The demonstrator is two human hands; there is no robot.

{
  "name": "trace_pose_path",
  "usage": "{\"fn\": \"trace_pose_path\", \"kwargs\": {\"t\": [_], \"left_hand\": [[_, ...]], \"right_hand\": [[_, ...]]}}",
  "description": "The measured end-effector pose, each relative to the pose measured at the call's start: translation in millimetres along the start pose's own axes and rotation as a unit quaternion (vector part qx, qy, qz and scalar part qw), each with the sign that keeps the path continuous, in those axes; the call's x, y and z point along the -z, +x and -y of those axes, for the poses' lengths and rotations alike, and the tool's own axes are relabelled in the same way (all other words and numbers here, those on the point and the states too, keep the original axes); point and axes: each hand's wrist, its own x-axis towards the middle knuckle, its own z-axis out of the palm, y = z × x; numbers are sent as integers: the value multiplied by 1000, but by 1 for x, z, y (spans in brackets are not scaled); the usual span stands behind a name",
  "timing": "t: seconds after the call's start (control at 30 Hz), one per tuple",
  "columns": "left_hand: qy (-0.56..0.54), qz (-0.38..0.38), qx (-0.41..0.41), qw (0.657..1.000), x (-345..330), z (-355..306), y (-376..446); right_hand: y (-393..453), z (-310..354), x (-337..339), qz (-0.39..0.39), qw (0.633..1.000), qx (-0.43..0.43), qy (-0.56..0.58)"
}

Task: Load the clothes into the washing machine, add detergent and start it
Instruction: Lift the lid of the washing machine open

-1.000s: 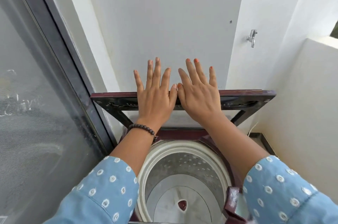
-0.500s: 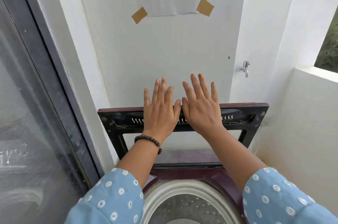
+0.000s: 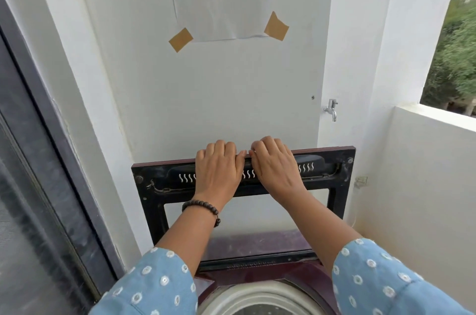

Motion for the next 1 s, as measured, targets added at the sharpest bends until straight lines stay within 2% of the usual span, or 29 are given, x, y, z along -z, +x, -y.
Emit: {"fn": "trace_pose_path", "kwargs": {"t": [0.2,0.47,0.67,1.0], "left_hand": [[2,23,-48,999,-23,14,-9],[-58,7,-44,997,-42,23,-8],[-81,44,-44,995,-39,27,3],[-67,71,-33,995,-54,24,-1]], "right_hand": [[2,-7,-20,16,998,-9,52],[2,-7,-28,62,997,-14,47],[4,-7,-37,104,993,-25,53],[8,-7,-44,122,992,-20,6]]}}
